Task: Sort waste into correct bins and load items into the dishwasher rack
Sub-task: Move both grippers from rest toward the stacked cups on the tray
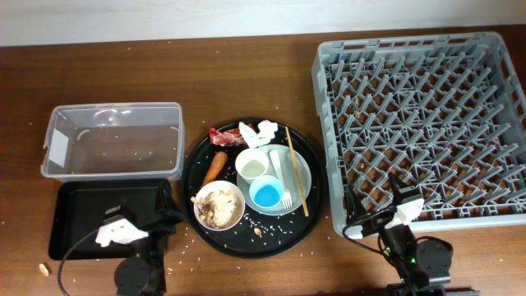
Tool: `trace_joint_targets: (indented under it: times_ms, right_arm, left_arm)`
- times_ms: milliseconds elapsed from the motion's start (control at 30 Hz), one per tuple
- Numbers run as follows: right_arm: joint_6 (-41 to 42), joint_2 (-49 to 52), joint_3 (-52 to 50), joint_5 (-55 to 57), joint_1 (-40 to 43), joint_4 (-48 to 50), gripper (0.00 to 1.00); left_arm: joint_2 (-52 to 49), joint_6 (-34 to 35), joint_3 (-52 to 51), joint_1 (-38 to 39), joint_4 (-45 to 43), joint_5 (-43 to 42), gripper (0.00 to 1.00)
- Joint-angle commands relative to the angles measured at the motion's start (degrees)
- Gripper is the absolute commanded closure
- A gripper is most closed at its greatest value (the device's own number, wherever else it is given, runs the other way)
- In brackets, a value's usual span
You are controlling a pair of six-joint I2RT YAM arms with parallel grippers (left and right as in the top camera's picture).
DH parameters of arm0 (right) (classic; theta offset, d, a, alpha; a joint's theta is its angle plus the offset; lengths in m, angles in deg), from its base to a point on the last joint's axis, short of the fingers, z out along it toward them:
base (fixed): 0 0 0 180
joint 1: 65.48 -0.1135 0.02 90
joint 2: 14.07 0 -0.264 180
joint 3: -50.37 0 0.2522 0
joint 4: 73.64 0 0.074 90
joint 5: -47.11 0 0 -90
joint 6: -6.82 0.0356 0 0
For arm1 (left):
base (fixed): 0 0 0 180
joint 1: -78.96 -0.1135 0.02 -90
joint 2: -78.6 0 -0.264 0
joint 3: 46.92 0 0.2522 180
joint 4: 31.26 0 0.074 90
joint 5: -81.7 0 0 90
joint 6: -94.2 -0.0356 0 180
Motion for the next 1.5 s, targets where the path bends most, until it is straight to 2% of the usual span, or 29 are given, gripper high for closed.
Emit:
trace_joint_targets:
  times_ms: [0,1233,1333,1467]
  right_arm:
    - [0.22,-0.33,-0.42,0.11,0.37,-0.2,0.01]
    - [0.24,-0.33,-0.42,0.09,0.37,-0.2,0.01]
    - [0.26,-0.33,-0.42,-1.22,0.37,0.13,0.01]
    - [0.26,-0.33,3.28,-19.3,0.37,0.17,0.01]
  left_arm:
    - [0.02,-0.92,-0.35,-0.24,0.02,-0.24,0.01]
    - [0.02,-0.87,-0.33,-0.24,0.02,-1.97,0.01]
    - [0.02,-0.9,-0.33,-0.24,-0.02,-7.28,0.01]
    - [0.02,-0.92,4.85,-0.24,0.72,-20.46,0.01]
